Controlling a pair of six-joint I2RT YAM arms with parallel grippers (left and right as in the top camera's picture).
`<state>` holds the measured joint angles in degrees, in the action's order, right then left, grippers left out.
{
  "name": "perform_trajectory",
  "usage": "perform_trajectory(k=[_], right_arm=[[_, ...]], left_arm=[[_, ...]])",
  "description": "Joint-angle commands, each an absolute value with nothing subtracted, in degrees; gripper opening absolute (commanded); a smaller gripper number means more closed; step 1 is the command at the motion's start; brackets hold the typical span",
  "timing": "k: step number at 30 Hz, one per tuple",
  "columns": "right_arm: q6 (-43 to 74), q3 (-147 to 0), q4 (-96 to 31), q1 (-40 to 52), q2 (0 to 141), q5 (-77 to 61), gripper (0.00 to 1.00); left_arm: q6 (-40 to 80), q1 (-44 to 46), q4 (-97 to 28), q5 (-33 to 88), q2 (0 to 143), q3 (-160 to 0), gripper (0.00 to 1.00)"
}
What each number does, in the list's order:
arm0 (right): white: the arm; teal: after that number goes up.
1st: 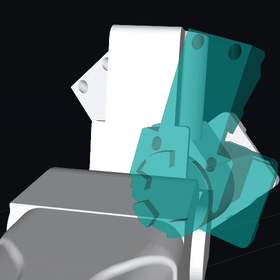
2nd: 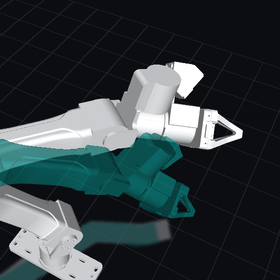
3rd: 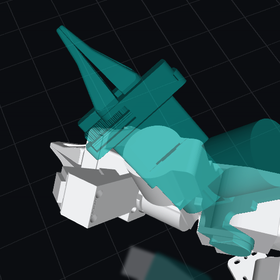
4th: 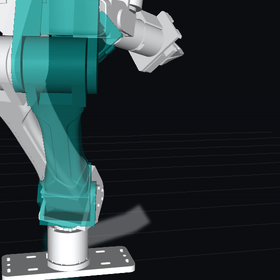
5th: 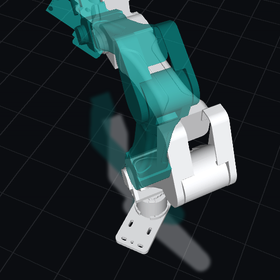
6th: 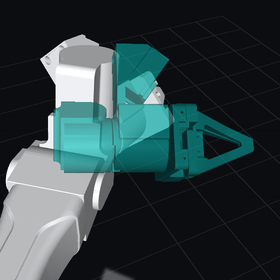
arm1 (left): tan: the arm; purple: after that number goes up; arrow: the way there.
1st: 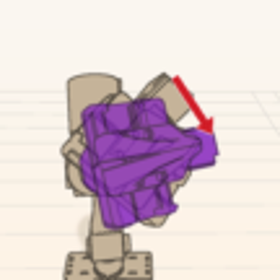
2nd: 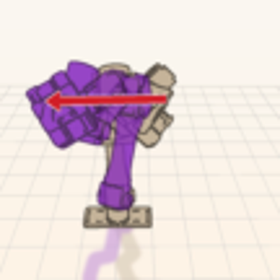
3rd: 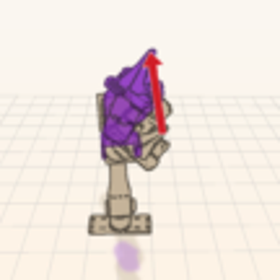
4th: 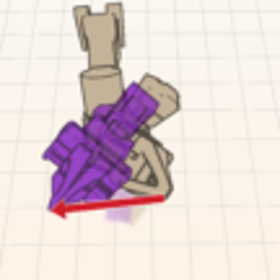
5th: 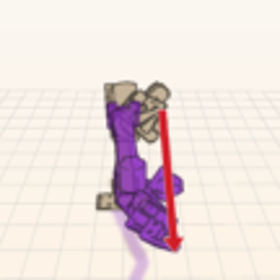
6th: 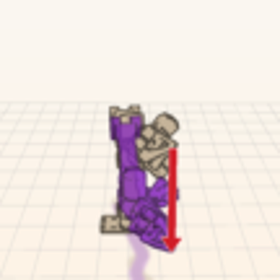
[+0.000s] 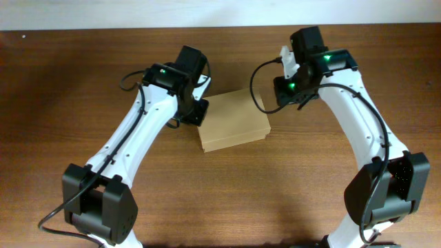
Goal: Pack container
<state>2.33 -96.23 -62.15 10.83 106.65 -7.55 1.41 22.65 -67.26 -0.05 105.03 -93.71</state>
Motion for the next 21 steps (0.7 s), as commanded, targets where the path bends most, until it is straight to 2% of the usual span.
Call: perform_trajectory(k=[1,12,21], right_arm=[[2.0,-96.8,-62.0,10.5,106.8,-7.3,0.04],[2.4,-96.3,-60.8,10.5,113.7,-8.4,0.04],[2.4,-96.1,-60.1,10.5,114.8,-9.5,0.04]], left_arm=[[2.4,20.4,-66.9,-1.9,104.1,-90.8,0.02],[5.4,19.9,-57.3,0.9,104.1,-79.6,0.02],[5.8,19.8,-45.5,5.3,104.4,-77.9,0.03]])
